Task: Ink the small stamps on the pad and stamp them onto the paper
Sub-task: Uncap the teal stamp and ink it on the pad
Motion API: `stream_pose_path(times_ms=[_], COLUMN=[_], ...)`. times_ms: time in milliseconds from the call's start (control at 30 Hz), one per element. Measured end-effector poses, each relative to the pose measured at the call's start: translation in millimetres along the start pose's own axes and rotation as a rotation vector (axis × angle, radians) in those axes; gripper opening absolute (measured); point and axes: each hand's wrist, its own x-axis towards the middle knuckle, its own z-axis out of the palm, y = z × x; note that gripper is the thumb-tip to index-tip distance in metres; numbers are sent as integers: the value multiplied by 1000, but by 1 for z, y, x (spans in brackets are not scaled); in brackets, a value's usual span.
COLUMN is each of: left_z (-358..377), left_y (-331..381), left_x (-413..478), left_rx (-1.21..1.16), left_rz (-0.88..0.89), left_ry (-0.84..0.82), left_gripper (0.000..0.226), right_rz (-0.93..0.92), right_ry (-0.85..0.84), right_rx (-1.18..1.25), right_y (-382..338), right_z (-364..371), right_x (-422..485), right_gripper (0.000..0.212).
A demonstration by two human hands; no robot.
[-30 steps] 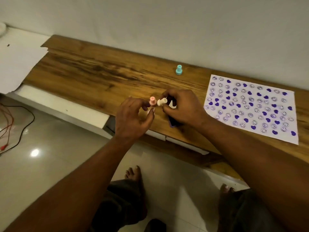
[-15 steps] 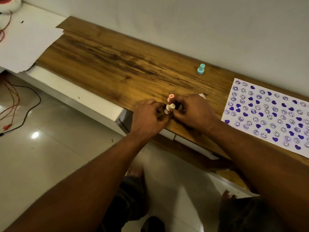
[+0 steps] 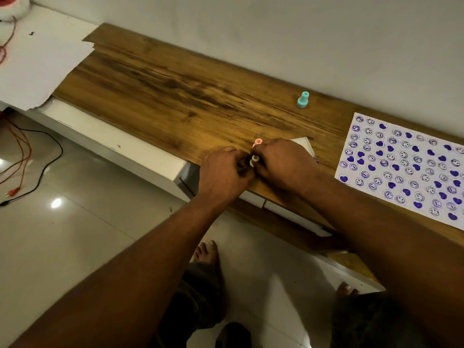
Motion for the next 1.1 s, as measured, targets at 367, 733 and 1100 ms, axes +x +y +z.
stream_pose_path(times_ms=[367, 733, 1100], left_z=[5, 17, 10], left_y=[-4, -9, -10], left_x=[1, 7, 13], left_rx=[35, 73, -20], left_rz=[1, -57, -48], left_ry=[63, 123, 94], left_gripper=[35, 43, 38], right_rz=[93, 384, 369], right_ry=[267, 291, 324], right_rx=[237, 115, 142], right_y=[21, 117, 117], right_z=[-13, -14, -4], right_x=[-9, 36, 64], right_gripper=[37, 72, 40])
